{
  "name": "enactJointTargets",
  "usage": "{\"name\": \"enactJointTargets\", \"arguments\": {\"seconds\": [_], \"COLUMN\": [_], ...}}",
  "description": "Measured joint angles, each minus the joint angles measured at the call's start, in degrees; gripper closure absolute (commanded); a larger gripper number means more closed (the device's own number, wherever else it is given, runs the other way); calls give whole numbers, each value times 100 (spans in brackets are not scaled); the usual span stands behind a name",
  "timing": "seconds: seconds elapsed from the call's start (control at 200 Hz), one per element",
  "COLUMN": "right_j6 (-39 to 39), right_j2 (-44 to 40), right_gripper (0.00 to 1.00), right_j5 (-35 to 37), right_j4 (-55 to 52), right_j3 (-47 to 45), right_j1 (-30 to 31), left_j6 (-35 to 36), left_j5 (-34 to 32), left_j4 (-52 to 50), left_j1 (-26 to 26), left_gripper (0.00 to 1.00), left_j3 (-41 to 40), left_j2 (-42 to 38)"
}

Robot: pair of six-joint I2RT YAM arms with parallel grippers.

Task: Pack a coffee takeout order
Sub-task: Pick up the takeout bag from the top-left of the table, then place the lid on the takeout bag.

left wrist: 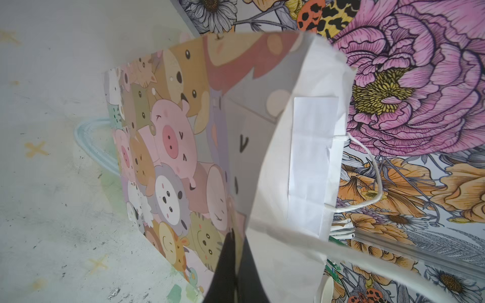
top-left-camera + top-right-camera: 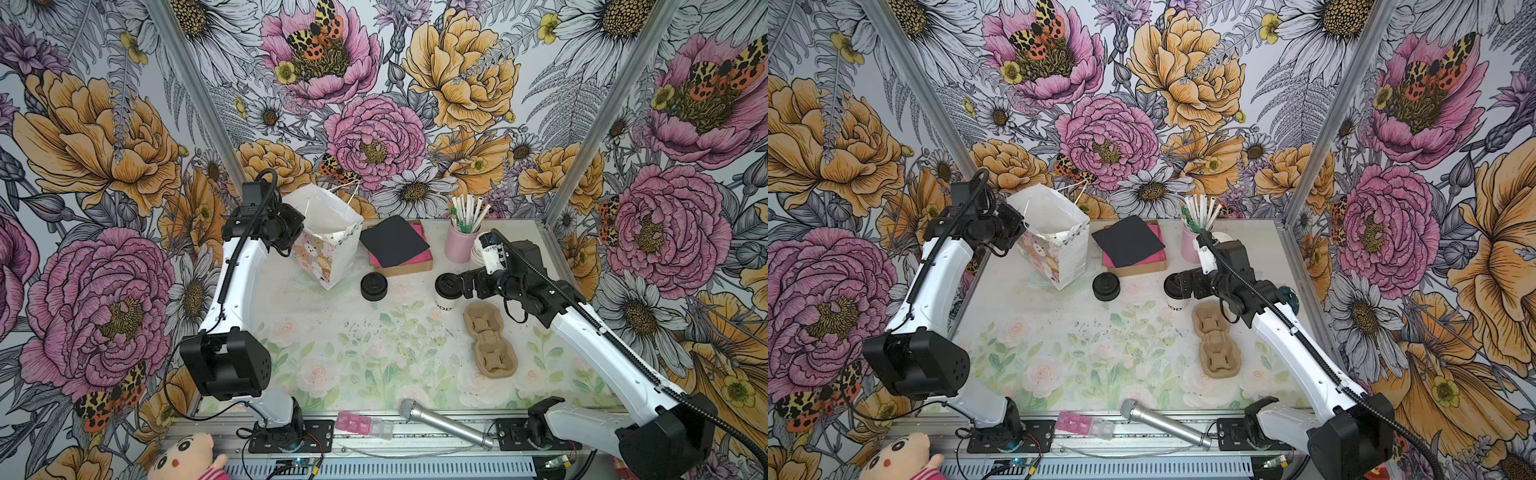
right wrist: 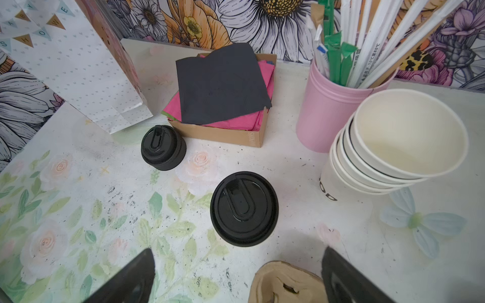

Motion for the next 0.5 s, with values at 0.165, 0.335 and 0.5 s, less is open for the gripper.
{"name": "enactJointTargets", "arguments": {"seconds": [0.165,0.335,0.5], "right_j6": [11,85,205], "right_j2": [-216,-450,-841], "right_gripper": [0,1,3], "right_j5": [0,-24,31], "right_j4": [7,33,17], "right_j3": [-13,-142,-461], "right_j1": [0,0,0], "left_j6": [46,157,94], "left_j5": [164,234,280], "left_j4": [13,26,20], "left_j1": [-33,-372,-903], "left_gripper": [100,100,100], "left_j3": [-133,-614,-1397], "left_j2": [-603,-1471,-2352]}}
